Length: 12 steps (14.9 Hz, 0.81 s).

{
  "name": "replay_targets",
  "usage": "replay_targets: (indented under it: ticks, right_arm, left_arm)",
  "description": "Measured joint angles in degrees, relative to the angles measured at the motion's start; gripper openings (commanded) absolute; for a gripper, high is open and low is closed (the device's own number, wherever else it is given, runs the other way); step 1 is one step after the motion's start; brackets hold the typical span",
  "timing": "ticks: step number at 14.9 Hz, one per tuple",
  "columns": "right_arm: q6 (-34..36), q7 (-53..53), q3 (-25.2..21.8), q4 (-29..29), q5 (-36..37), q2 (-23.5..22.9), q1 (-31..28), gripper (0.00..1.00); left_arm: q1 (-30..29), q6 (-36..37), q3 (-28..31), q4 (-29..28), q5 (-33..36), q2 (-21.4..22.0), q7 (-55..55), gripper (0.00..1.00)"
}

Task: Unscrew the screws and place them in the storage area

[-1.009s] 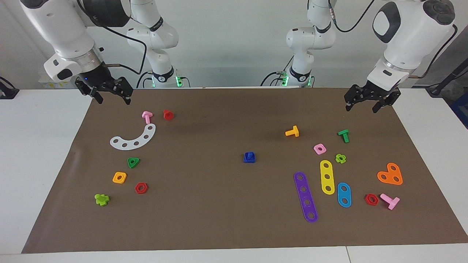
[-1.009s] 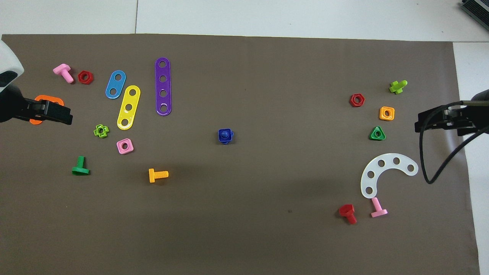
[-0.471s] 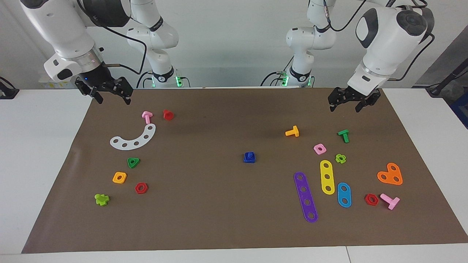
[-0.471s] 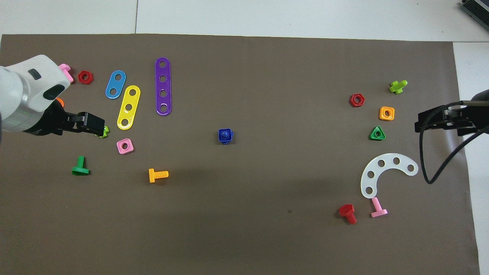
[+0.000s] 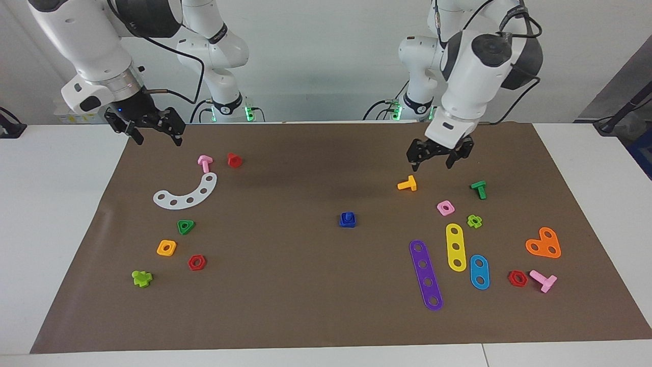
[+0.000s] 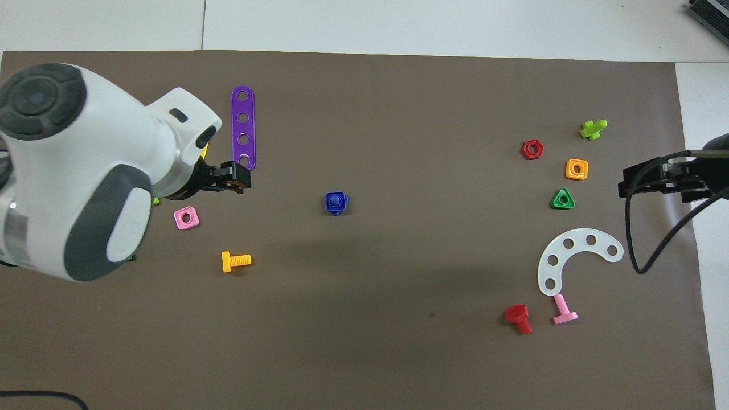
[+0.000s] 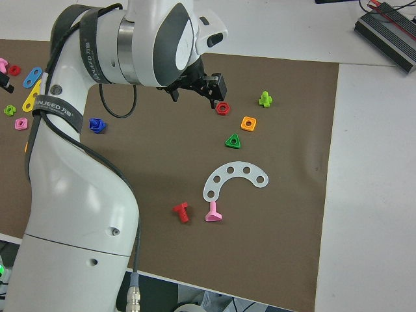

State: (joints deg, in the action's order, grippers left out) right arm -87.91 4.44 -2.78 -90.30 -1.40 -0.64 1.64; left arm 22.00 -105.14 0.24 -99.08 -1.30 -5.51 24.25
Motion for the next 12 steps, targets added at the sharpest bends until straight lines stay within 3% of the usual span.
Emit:
replay_targets:
  ticks: [5,12]
  right_arm:
    - [0.0,0.0,0.0,0.0,0.0,0.0,0.0,1.0]
    - [0.0,0.0,0.0,0.0,0.0,0.0,0.0,1.0]
  left_arm:
    - [7.0,-10.0,-0.1,-1.7,0.0,-5.1,11.1,0.98]
    - [11.8,-23.3,0.0,-1.7,0.0,-15.5,14.1,0.95]
